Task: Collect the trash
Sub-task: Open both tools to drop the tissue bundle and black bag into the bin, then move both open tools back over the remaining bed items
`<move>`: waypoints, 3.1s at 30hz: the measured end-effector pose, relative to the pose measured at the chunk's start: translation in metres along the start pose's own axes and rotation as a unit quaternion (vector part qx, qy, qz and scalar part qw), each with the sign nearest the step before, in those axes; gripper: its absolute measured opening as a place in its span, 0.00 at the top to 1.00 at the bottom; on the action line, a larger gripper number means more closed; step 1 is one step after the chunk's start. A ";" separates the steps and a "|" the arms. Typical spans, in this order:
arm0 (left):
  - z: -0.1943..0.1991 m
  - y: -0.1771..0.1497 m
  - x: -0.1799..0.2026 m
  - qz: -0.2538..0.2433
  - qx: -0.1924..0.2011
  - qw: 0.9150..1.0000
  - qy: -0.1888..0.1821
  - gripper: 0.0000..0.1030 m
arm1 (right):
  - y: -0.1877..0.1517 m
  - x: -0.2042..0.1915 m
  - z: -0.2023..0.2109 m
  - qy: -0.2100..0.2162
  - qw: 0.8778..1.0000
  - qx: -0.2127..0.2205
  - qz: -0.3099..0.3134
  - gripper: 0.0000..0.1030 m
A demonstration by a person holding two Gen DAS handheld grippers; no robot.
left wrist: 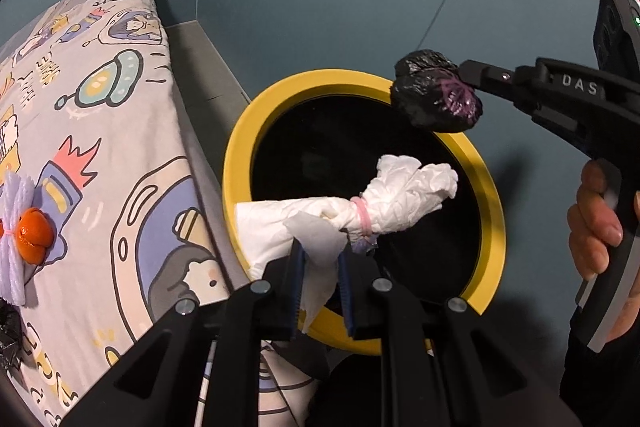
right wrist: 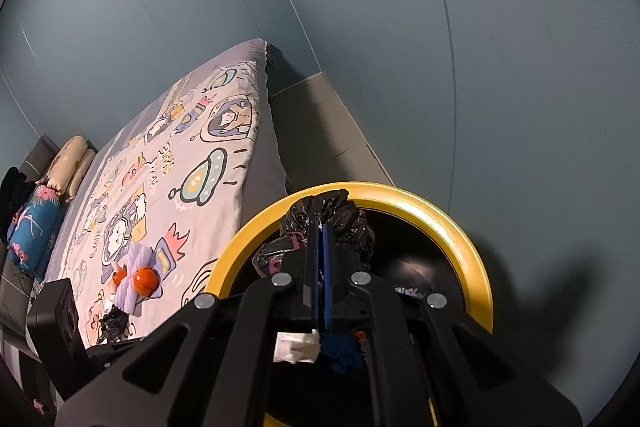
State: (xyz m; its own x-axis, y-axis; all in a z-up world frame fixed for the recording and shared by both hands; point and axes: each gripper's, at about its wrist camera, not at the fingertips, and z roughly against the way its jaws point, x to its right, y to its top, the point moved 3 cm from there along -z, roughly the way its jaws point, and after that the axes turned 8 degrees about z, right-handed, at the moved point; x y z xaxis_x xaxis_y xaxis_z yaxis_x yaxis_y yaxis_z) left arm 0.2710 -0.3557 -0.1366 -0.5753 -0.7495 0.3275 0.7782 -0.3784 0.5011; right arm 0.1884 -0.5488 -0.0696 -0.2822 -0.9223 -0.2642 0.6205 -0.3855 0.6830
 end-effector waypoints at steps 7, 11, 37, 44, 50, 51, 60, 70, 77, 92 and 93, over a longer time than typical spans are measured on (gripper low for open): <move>0.000 0.000 0.003 0.003 0.000 1.000 -0.008 0.79 | 0.001 -0.001 0.002 0.003 1.000 0.000 -0.001 0.98; 0.004 0.000 0.004 0.001 0.006 1.000 -0.013 0.67 | 0.001 -0.001 0.002 -0.001 1.000 -0.002 -0.002 0.98; 0.082 0.000 -0.083 0.076 0.078 0.993 0.036 0.37 | 0.009 -0.056 0.021 0.004 0.999 0.001 0.040 0.98; 0.112 -0.007 -0.130 0.103 0.098 0.987 0.070 0.35 | 0.008 -0.097 0.015 0.019 0.997 -0.004 0.070 0.98; 0.139 -0.024 -0.185 0.139 0.110 0.979 0.103 0.35 | 0.005 -0.138 0.007 0.037 0.994 -0.011 0.098 0.98; 0.143 -0.027 -0.194 0.144 0.112 0.977 0.108 0.35 | 0.005 -0.143 0.006 0.039 0.994 -0.012 0.102 0.98; 0.175 -0.056 -0.257 0.183 0.125 0.963 0.155 0.35 | -0.004 -0.205 -0.010 0.075 0.988 -0.018 0.134 0.58; 0.187 -0.092 -0.310 0.223 0.122 0.950 0.182 0.35 | -0.016 -0.267 -0.036 0.092 0.980 -0.038 0.175 0.59; 0.182 -0.108 -0.332 0.243 0.115 0.946 0.182 0.34 | -0.030 -0.313 -0.074 0.111 0.973 -0.073 0.191 0.57; 0.159 -0.122 -0.362 0.269 0.092 0.945 0.162 0.34 | -0.051 -0.368 -0.165 0.096 0.964 -0.138 0.206 0.57; 0.158 -0.122 -0.362 0.269 0.092 0.945 0.161 0.34 | -0.052 -0.370 -0.171 0.094 0.963 -0.143 0.207 0.57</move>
State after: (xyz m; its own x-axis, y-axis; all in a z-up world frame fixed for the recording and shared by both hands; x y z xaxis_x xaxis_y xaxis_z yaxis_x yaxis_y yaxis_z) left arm 0.3452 0.0474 -0.1900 0.0213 -0.9439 0.3294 0.8625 0.1840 0.4715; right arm 0.3856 -0.1919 -0.1241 0.1539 -0.9773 -0.1454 0.8348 0.0500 0.5482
